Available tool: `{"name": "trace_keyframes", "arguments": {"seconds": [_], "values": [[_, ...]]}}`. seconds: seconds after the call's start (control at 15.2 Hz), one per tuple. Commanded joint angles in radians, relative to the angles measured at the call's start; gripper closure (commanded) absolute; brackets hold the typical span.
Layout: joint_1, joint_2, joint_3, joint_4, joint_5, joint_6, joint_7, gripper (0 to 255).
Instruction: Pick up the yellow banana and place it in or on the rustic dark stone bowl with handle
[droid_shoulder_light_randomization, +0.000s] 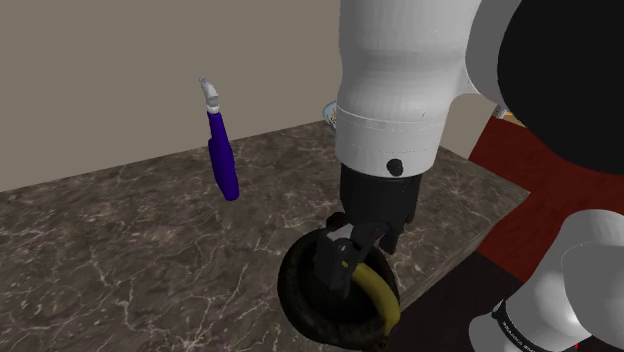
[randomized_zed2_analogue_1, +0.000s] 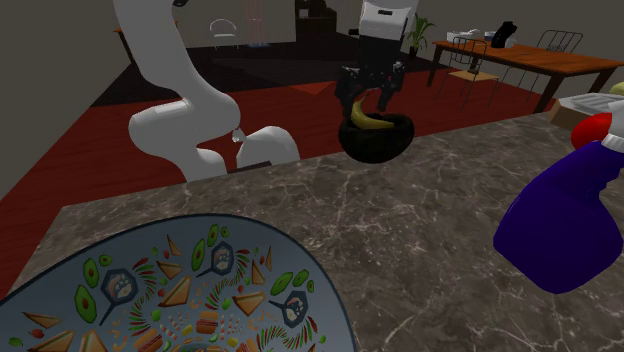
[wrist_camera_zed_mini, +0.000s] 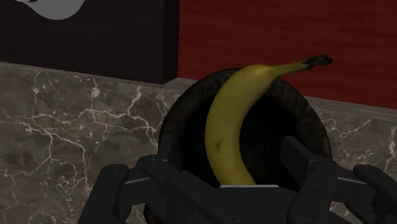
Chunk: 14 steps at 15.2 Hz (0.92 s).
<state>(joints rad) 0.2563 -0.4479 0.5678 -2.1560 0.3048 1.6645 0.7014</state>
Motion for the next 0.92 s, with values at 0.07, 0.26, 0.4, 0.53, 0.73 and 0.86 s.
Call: {"name": "trace_keyframes", "arguments": {"seconds": [0.07, 0.26, 0.4, 0.53, 0.73, 0.86], "values": [[0.002, -0.004, 0.002, -0.019, 0.004, 0.015, -0.003, 0], [0.002, -0.004, 0.002, -0.019, 0.004, 0.015, -0.003, 0], [0.002, -0.004, 0.002, -0.019, 0.004, 0.015, -0.003, 0], [0.002, -0.004, 0.002, -0.019, 0.004, 0.015, -0.003, 255], [0.002, -0.005, 0.001, -0.018, 0.004, 0.014, -0.003, 255], [0.002, -0.006, 0.000, -0.017, 0.004, 0.012, -0.003, 255]]}}
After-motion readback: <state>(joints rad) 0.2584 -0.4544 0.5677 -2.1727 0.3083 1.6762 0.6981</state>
